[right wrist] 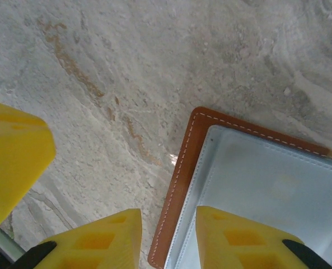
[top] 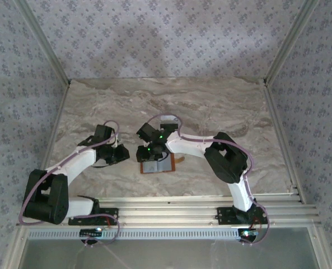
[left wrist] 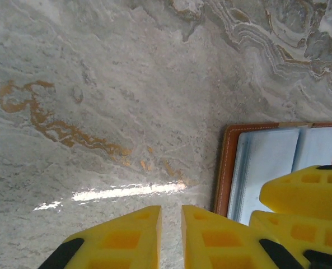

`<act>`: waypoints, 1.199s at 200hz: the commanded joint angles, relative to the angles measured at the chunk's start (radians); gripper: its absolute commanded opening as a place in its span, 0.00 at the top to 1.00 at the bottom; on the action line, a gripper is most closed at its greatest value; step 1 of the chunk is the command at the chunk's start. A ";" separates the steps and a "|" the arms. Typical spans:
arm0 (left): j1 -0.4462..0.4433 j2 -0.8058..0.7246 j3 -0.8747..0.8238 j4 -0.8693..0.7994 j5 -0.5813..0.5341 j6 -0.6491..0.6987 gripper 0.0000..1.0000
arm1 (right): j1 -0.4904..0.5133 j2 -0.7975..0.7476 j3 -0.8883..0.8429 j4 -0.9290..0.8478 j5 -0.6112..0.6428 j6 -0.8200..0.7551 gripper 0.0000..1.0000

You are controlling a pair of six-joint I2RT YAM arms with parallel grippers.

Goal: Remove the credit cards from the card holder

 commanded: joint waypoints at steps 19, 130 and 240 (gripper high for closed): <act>0.002 -0.021 -0.010 0.035 0.051 -0.019 0.82 | 0.005 0.028 0.022 -0.064 -0.003 0.016 0.66; -0.019 0.003 0.000 0.054 0.067 -0.039 0.82 | 0.017 0.036 0.058 -0.279 0.202 0.000 0.61; -0.058 0.045 0.027 0.061 0.053 -0.050 0.82 | 0.059 0.073 0.146 -0.449 0.369 0.000 0.58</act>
